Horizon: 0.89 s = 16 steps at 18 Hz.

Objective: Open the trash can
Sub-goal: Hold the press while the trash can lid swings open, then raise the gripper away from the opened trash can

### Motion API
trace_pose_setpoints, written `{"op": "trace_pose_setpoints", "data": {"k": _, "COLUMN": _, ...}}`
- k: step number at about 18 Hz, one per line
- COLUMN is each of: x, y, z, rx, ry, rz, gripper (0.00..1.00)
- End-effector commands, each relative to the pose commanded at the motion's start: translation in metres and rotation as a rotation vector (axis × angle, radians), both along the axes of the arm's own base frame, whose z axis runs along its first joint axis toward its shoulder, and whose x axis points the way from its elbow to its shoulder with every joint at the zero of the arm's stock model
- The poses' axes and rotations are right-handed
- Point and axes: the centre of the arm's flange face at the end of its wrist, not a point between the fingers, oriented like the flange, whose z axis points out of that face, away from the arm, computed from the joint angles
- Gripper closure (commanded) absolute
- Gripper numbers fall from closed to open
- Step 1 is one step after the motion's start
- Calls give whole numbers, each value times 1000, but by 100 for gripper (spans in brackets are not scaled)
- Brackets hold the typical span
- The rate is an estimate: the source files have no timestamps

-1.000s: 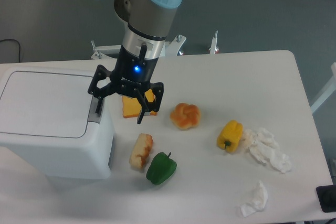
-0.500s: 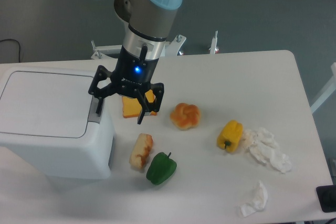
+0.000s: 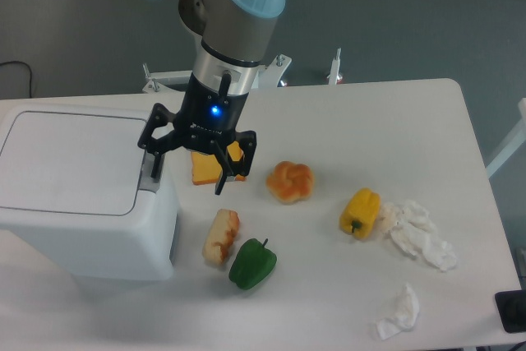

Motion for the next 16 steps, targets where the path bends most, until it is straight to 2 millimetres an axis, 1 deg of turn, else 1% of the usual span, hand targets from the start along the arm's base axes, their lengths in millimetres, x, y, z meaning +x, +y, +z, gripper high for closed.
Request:
{"op": "trace_pose_setpoints", "data": {"k": 6, "x": 0, "y": 0, "z": 0, "rx": 0, "ry": -1, "rz": 1, "gripper": 0}}
{"op": "trace_pose_setpoints", "data": {"k": 9, "x": -1, "y": -1, "z": 3, "rx": 5, "ry": -4, "rz": 11, "gripper": 0}}
{"op": "trace_pose_setpoints", "data": {"k": 16, "x": -8, "y": 1, "z": 36, "rx": 47, "ry": 52, "rz": 5, "gripper": 0}}
